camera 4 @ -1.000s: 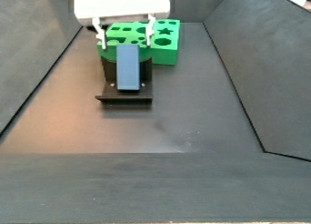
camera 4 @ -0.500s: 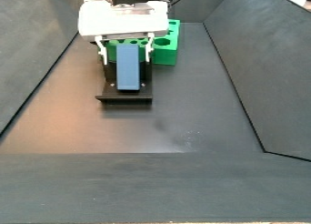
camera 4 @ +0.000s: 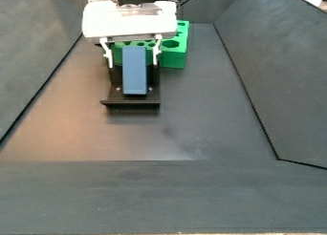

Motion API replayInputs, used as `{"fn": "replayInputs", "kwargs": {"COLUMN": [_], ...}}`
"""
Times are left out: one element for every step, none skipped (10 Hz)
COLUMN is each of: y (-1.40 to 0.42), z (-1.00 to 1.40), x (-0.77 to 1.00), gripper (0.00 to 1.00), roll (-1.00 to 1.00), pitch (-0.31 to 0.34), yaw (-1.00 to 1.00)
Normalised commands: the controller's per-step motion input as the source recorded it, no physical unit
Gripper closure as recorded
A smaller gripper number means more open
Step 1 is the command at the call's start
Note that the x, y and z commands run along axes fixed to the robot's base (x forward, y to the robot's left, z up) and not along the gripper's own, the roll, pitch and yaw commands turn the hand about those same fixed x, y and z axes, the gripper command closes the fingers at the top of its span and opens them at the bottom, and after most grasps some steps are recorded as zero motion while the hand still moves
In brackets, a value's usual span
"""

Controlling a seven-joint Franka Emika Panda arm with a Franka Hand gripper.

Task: Pick up the rectangle object. Move up. Place the rectangle object on the fixture. Regrasp the rectangle object. Move to above the board. Insert the rectangle object.
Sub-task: Regrasp the rectangle object, then move to above the board.

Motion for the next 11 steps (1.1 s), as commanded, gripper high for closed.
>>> {"fn": "replayInputs", "kwargs": {"y": [0.0,-0.01,-0.01,0.0,0.0,0.0,0.0,0.0,-0.01,-0.01,-0.01], "z": [0.0,1.0,1.0,1.0,1.0,1.0,1.0,1.0,1.0,1.0,1.0], "x": [0.0,0.21,0.21,0.19,0.18,0.17,0.16,0.15,0.13,0.13,0.12], "gripper": [1.0,1.0,1.0,1.0,1.0,1.0,1.0,1.0,1.0,1.0,1.0], "roll": [0.0,0.08,0.08,0.08,0.08,0.07,0.07,0.07,0.07,0.06,0.06], "pitch": [0.0,-0.254,-0.242,-0.18,-0.149,-0.081,-0.052,0.012,0.076,0.114,0.145], "yaw": [0.0,-0.09,-0.1,-0.16,-0.18,-0.2,-0.2,-0.18,-0.15,-0.12,-0.08]}}
